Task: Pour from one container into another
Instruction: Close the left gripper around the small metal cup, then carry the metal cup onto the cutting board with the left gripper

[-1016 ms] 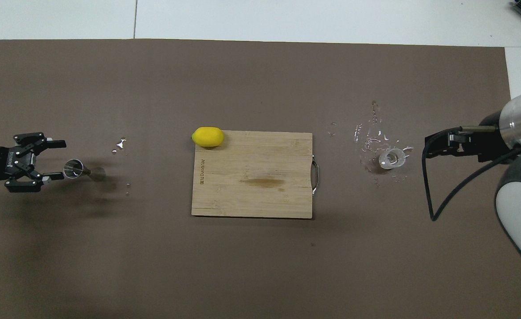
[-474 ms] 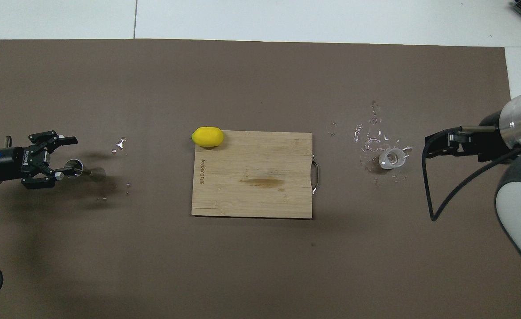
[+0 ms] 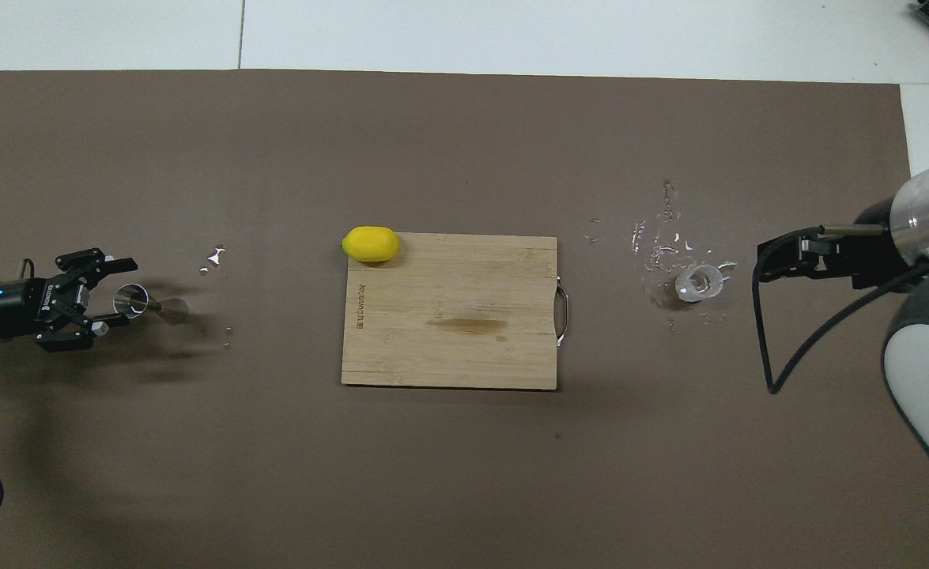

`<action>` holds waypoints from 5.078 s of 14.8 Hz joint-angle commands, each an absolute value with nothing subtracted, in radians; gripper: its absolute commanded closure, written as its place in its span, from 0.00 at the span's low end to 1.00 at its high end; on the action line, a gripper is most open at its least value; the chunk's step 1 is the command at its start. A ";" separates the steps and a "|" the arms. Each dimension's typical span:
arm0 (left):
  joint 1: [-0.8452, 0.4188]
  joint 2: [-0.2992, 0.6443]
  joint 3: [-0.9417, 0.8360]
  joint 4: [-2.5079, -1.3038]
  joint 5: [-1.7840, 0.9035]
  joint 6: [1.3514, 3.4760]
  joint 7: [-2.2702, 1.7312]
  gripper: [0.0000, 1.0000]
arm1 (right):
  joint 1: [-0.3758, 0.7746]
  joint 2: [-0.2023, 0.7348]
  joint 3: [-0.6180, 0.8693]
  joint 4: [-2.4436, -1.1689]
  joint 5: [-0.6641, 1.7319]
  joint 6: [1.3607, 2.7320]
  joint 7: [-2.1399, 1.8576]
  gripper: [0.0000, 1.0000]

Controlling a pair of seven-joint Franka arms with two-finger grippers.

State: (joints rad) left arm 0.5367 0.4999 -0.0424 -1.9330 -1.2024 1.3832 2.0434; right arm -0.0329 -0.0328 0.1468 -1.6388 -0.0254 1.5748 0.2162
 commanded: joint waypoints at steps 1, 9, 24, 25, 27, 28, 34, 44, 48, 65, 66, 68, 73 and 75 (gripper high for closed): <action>0.528 0.502 -0.041 -1.944 -1.216 1.350 2.097 0.00 | -0.044 -0.049 0.152 -1.651 -0.008 1.569 0.227 0.01; 0.526 0.502 -0.040 -1.948 -1.201 1.356 2.184 0.00 | -0.044 -0.049 0.152 -1.651 -0.008 1.569 0.227 0.01; 0.511 0.503 -0.040 -1.950 -1.147 1.408 2.292 0.32 | -0.044 -0.049 0.152 -1.651 -0.008 1.569 0.227 0.00; 0.512 0.503 -0.040 -1.948 -1.149 1.410 2.292 0.46 | -0.044 -0.049 0.152 -1.649 -0.008 1.569 0.227 0.00; 0.515 0.503 -0.040 -1.944 -1.149 1.408 2.292 0.66 | -0.044 -0.049 0.152 -1.651 -0.008 1.569 0.227 0.00; 0.518 0.503 -0.040 -1.944 -1.149 1.408 2.292 0.70 | -0.044 -0.049 0.152 -1.649 -0.008 1.569 0.227 0.00; 0.479 0.503 -0.048 -1.927 -1.181 1.396 2.283 0.78 | -0.044 -0.049 0.152 -1.651 -0.008 1.569 0.227 0.00; 0.365 0.428 -0.051 -1.924 -1.203 1.362 2.001 0.78 | -0.044 -0.049 0.152 -1.649 -0.008 1.569 0.227 0.01; 0.287 0.330 -0.051 -1.985 -1.226 1.396 1.902 0.77 | -0.044 -0.049 0.152 -1.651 -0.008 1.569 0.227 0.00; -0.372 0.222 -0.051 -2.174 -1.893 2.015 2.098 0.74 | -0.075 -0.051 0.150 -1.651 -0.008 1.554 0.230 0.01; -0.391 0.225 -0.051 -2.169 -1.931 2.054 2.171 0.74 | -0.077 -0.051 0.150 -1.652 -0.008 1.560 0.235 0.01; -0.434 0.229 -0.051 -2.169 -1.980 2.104 2.255 0.74 | -0.090 -0.048 0.150 -1.655 -0.006 1.578 0.325 0.01; -0.514 0.250 -0.052 -2.148 -2.068 2.187 2.375 0.73 | -0.135 -0.015 0.150 -1.658 0.081 1.606 0.671 0.01; -0.547 0.253 -0.051 -2.149 -2.104 2.206 2.378 0.73 | -0.156 -0.005 0.150 -1.667 0.110 1.649 0.864 0.00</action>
State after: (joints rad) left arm -0.5018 0.2508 -0.0673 -2.1527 -2.0556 2.1711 2.3417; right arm -0.1284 -0.0136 0.1442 -1.6493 0.0721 1.6001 0.7153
